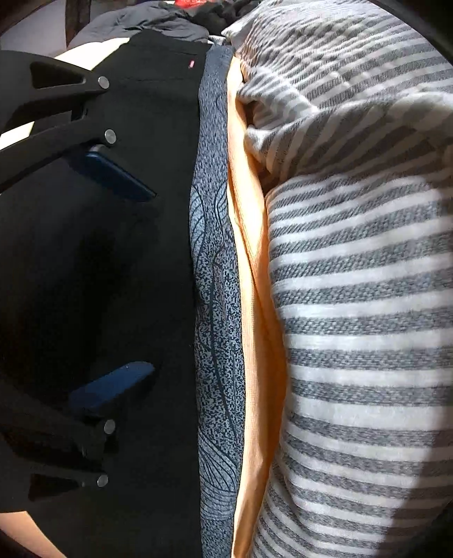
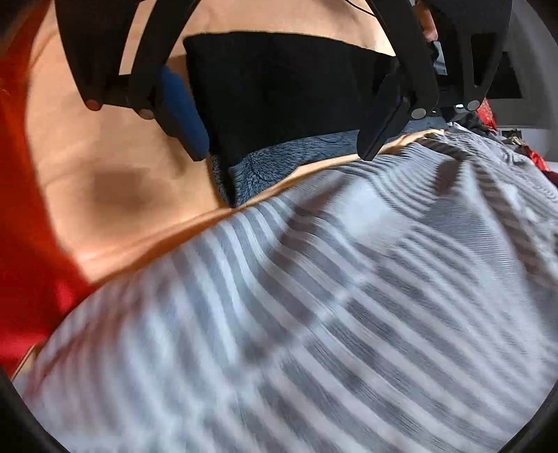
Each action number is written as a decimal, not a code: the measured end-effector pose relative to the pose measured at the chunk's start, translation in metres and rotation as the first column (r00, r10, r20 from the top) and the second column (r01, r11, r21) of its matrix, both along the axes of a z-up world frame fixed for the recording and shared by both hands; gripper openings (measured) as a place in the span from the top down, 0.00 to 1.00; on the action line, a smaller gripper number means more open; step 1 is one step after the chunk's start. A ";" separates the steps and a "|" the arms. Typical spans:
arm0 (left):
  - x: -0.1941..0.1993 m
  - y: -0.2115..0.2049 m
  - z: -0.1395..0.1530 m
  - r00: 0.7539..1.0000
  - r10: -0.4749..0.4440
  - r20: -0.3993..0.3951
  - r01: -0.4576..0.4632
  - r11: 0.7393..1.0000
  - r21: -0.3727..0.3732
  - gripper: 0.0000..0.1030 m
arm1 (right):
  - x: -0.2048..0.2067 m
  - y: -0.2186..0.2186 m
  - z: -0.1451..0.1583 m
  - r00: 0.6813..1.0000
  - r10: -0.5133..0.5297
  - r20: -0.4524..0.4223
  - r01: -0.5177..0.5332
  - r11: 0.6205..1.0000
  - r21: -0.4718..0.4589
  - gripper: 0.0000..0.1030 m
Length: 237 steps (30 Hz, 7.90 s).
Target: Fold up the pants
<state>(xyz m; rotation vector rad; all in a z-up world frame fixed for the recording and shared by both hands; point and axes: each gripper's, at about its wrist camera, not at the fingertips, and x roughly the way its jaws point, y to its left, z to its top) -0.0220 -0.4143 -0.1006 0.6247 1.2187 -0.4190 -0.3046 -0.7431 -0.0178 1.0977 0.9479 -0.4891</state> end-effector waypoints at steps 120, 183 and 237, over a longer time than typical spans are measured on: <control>0.028 0.160 0.028 0.971 -0.195 -0.139 0.185 0.980 -0.078 0.00 | 0.060 0.293 -0.059 0.996 0.018 -0.092 -0.003 0.987 0.161 0.48; 0.031 0.053 0.022 0.997 -0.016 -0.077 0.003 0.986 -0.169 0.00 | 0.130 0.219 0.031 0.955 0.130 0.266 -0.092 0.984 -0.151 0.85; 0.166 0.172 -0.029 0.989 -0.127 -0.075 0.123 0.991 -0.059 0.24 | 0.232 0.372 -0.117 0.965 -0.191 0.182 0.086 0.881 0.465 0.82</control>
